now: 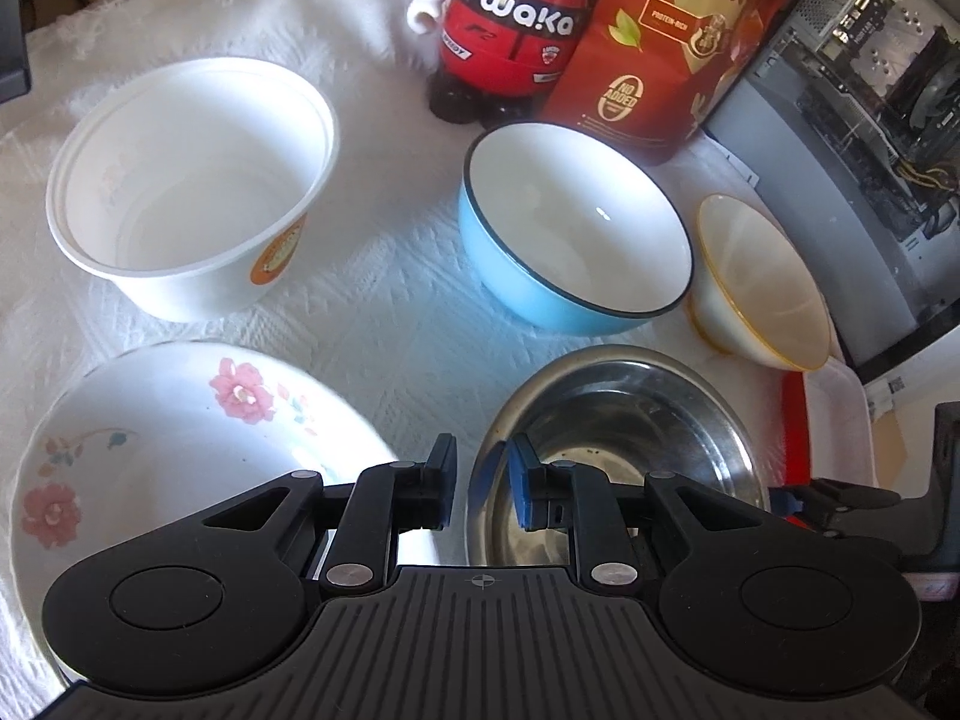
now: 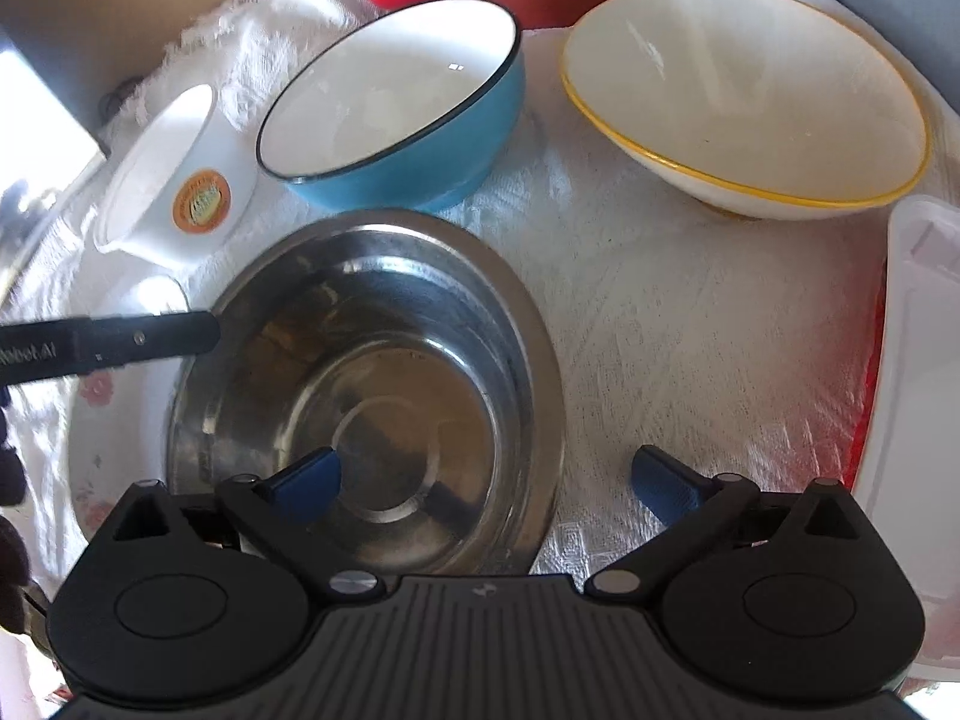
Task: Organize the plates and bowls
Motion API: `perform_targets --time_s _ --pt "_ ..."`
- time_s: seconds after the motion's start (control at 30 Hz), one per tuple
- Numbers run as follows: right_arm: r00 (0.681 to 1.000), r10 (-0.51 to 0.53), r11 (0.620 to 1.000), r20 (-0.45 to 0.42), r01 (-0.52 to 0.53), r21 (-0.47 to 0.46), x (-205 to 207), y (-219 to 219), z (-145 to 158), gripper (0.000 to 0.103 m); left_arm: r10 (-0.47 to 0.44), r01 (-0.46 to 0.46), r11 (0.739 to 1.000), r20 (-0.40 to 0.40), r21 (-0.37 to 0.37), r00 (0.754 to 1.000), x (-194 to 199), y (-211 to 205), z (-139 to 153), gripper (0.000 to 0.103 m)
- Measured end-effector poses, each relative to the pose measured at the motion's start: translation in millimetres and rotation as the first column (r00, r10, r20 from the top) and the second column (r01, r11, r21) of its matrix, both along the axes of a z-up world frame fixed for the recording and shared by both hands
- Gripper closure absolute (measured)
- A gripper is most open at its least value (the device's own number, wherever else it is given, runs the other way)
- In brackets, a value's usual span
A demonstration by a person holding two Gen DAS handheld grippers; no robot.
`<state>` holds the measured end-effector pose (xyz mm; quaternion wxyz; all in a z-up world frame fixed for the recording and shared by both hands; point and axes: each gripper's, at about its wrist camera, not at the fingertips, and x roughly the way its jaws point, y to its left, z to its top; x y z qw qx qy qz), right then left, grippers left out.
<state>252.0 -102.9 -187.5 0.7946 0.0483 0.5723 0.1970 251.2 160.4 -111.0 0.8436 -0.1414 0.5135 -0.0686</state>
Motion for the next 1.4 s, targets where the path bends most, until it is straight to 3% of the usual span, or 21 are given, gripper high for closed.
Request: perform_targets --time_s 0.17,0.27,0.37,0.43,0.5,0.9,1.07,1.4 --pt "0.996 0.094 0.991 0.008 -0.093 -0.098 0 18 0 0.001 0.005 -0.005 1.0 0.009 -0.016 1.0 -1 -1 1 0.082" --pt "0.996 0.08 0.993 0.046 -0.076 -0.089 -4 13 7 0.011 0.012 -0.012 1.0 0.012 -0.021 1.0 -2 -1 0 0.082" --pt "0.992 0.056 0.996 0.111 -0.048 -0.077 -8 5 18 0.03 0.022 -0.022 0.999 -0.003 -0.029 1.0 -1 0 -4 0.082" --pt "0.994 0.05 0.998 0.099 -0.045 -0.047 -5 1 20 0.054 0.028 -0.029 0.999 -0.008 -0.033 1.0 -1 -1 -5 0.08" --pt "0.996 0.051 0.999 0.069 -0.05 -0.018 -2 0 20 0.059 0.036 -0.036 0.999 -0.011 -0.034 0.999 -1 -2 -4 0.08" --pt "0.992 0.061 0.997 0.108 -0.056 -0.052 -4 -9 26 0.06 0.01 -0.013 0.999 -0.059 -0.047 0.998 -24 -24 -3 0.081" --pt "0.993 0.061 0.997 0.097 -0.056 -0.054 -5 -16 22 0.06 0.011 -0.011 1.0 -0.067 -0.001 0.998 -23 -34 -9 0.079" --pt "0.996 0.074 0.996 0.05 -0.072 -0.048 -12 -17 13 0.06 0.036 -0.036 0.999 -0.088 0.0 0.996 -23 -41 -21 0.075"
